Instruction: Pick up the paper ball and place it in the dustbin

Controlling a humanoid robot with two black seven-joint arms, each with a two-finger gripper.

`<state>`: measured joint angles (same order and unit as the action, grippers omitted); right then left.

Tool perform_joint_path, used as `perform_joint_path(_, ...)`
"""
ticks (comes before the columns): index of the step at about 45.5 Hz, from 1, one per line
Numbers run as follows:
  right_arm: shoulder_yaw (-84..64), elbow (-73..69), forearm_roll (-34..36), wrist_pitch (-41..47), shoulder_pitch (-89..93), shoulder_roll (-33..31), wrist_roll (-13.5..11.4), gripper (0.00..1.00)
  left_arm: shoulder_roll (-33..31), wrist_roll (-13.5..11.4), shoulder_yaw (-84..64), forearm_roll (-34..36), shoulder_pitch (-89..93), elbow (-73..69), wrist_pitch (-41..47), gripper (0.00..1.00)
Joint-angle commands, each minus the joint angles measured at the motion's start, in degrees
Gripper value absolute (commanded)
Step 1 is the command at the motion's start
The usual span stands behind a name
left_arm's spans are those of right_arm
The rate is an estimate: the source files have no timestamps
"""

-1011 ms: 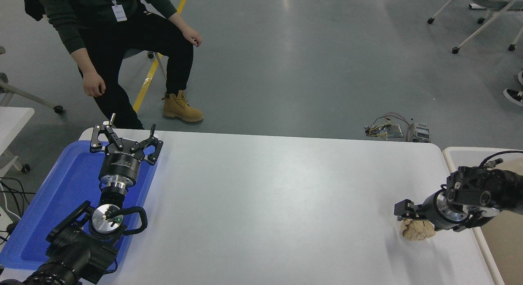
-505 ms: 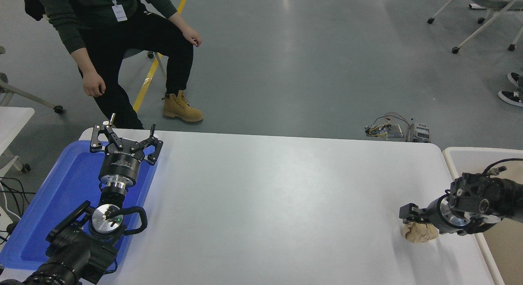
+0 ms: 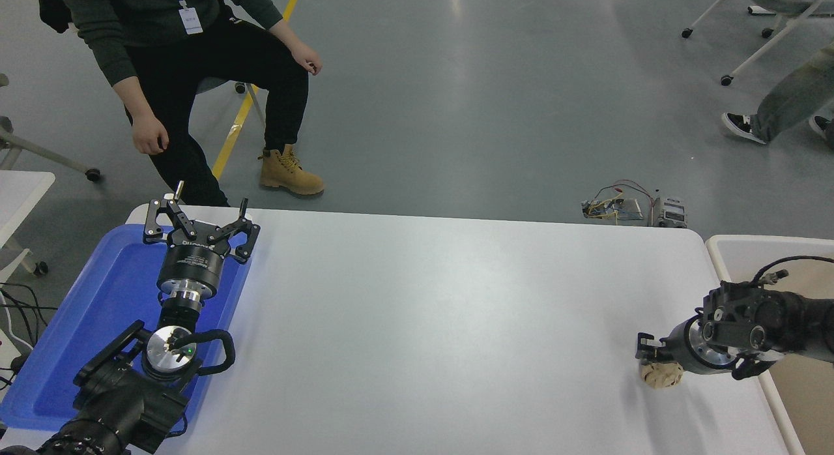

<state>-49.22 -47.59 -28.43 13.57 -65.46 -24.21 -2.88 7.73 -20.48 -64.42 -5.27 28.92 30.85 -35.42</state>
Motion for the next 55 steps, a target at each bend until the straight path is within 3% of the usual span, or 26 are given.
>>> perform_joint_path(1,-3.4,-6.1,-2.8,-0.3,-7.6,-4.0,0.7,0.0,0.0,0.0,0.1,0.0,0.0,0.0,0.0,1.0)
perform_joint_path(19,-17.7,-31.0,-5.6,5.8,-41.8,-12.3,0.7,0.0,0.0,0.0,0.0,0.0,0.0,0.0,0.0,1.0)
perform_joint_path(34,-20.2,-31.8,-5.7,21.7,-61.4,-12.8,0.7,0.0,0.0,0.0,0.1,0.0,0.0,0.0,0.0,1.0)
perform_joint_path(55,-22.6,-31.9,-7.0,26.9,-68.7,-12.9,0.7,0.0,0.0,0.0,0.0,0.0,0.0,0.0,0.0,1.0)
